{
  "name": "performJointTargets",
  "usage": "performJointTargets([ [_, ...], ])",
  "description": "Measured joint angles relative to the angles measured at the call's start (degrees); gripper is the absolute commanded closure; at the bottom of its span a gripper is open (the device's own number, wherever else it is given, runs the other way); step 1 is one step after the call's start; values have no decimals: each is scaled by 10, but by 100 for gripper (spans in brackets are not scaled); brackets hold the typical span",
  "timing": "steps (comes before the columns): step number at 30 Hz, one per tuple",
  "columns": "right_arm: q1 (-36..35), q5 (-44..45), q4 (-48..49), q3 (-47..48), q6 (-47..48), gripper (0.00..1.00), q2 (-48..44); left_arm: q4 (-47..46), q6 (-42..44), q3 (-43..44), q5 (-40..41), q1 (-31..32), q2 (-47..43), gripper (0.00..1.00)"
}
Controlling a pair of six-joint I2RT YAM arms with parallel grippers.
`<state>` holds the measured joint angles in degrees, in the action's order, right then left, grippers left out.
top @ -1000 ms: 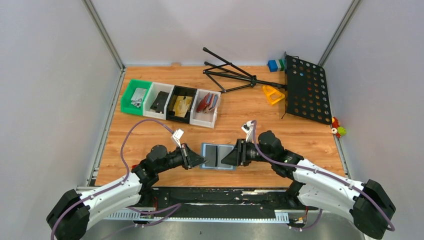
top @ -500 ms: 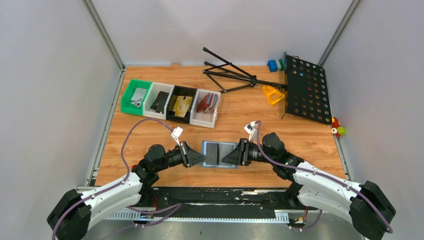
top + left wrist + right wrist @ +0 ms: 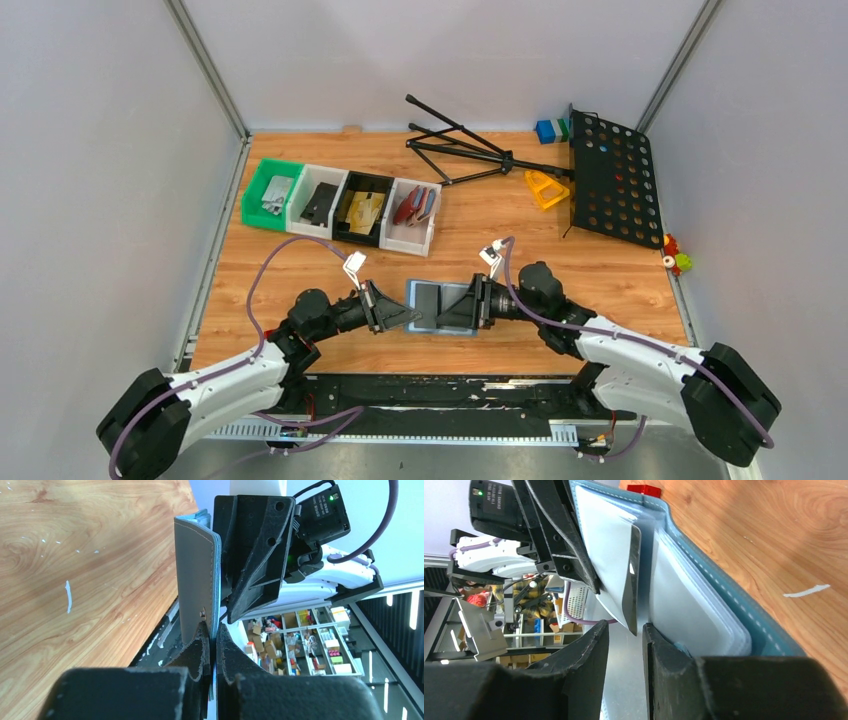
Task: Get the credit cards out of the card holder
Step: Remove the credit card from the card holder.
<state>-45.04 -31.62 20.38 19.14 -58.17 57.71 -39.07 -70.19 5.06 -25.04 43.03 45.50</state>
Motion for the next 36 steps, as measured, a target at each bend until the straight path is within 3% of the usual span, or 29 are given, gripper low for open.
performJointTargets([
  [7, 2, -16, 75, -6, -35, 76, 13, -52, -21, -5, -6, 0, 14, 100],
  [17, 4, -24, 162, -33, -78, 100, 20, -83, -39, -7, -13, 0, 14, 100],
  [23, 5, -22, 164, -42, -82, 100, -6, -88, -46, -12, -9, 0, 9, 100],
  [36, 12, 12, 52, -56, -43, 100, -88, -42, -55, -39, 19, -12, -52, 100],
])
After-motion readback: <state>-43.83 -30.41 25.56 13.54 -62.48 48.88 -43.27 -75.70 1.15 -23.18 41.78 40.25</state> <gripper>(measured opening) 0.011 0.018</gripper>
